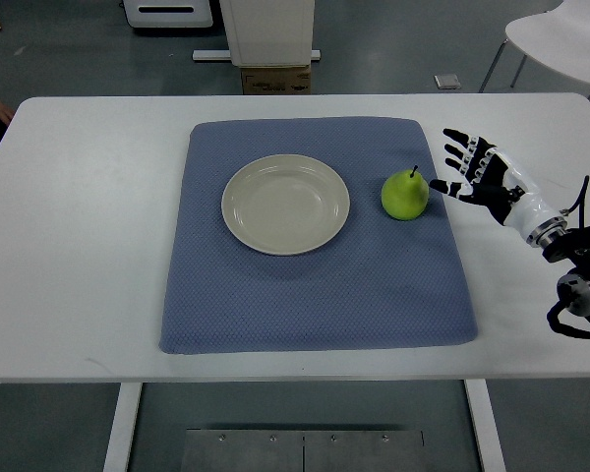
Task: Place pear on plate with right hand
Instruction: 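Reach the right hand to the green pear and close fingers around it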
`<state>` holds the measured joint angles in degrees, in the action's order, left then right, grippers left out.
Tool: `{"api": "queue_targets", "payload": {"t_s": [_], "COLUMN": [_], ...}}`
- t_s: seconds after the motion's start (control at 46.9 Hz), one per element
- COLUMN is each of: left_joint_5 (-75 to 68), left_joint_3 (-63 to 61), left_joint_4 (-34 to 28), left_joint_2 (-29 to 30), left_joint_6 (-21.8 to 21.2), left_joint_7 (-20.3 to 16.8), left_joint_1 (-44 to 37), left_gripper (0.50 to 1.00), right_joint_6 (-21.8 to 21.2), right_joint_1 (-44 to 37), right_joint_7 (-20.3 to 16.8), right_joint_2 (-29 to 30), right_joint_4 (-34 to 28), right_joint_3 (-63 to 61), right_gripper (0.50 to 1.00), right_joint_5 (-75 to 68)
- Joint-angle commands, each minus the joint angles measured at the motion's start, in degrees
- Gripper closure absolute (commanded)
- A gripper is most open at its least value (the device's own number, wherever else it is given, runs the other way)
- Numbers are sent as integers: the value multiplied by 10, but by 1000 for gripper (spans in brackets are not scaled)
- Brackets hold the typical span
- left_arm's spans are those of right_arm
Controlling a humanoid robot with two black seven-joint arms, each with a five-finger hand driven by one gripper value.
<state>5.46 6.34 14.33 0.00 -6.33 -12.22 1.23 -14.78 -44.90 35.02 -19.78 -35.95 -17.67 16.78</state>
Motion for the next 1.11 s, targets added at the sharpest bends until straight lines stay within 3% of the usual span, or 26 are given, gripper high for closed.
{"api": "queue_targets", "payload": {"t_s": [0.0,0.277,0.64,0.768,0.918,1.088], "left_joint_5": [0,0,0,0,0,0], "left_joint_3": [0,0,0,0,0,0], "left_joint_4": [0,0,0,0,0,0], "left_joint_2": [0,0,0,0,0,0], "left_joint_6": [0,0,0,0,0,0], "left_joint_7": [0,0,0,0,0,0], "left_joint_1": [0,0,0,0,0,0], "left_gripper": [500,500,500,500,500,500], "right_joint_6": [22,86,138,174,212,218], "right_joint_1": [0,-27,-59,-62,-79,-80], "right_joint_7": [0,0,0,0,0,0], "right_joint_2": [1,4,26,38,51,54], "right_joint_4": [-1,-22,-22,-21,-20,-20], "right_joint_3": [8,82,144,171,207,208], "right_gripper": [500,500,548,555,586,643], "right_joint_5": [33,55,56,57,57,57]}}
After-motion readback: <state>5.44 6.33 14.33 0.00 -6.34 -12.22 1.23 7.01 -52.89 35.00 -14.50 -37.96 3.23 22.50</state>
